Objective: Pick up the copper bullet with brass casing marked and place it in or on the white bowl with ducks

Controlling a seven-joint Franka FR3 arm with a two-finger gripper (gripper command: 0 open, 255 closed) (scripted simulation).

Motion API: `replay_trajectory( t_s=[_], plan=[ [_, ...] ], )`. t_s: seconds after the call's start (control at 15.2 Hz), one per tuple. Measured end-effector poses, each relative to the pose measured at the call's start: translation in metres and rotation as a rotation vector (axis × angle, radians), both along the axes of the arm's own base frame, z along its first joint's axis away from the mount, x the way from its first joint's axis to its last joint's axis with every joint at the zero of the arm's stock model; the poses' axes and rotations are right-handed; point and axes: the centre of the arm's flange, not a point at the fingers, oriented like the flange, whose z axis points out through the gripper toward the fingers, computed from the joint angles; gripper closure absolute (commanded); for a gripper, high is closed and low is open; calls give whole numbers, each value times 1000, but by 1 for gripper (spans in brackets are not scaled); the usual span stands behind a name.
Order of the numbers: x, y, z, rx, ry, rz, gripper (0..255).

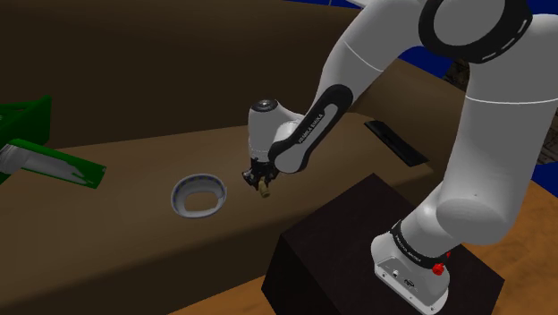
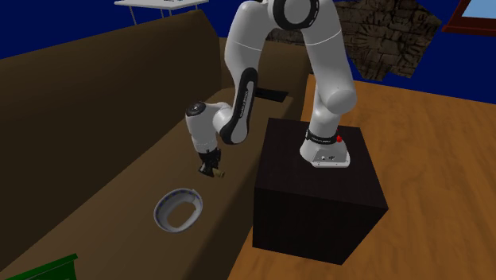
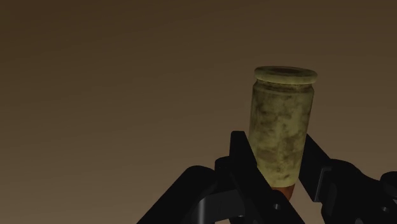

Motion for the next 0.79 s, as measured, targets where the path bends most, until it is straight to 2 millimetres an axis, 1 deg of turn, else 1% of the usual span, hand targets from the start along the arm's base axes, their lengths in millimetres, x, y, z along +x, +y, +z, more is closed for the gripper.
replay_trajectory(
  t_s=[0.79],
  plan=[
    [0,0,63,0,0,0,255]
  ],
)
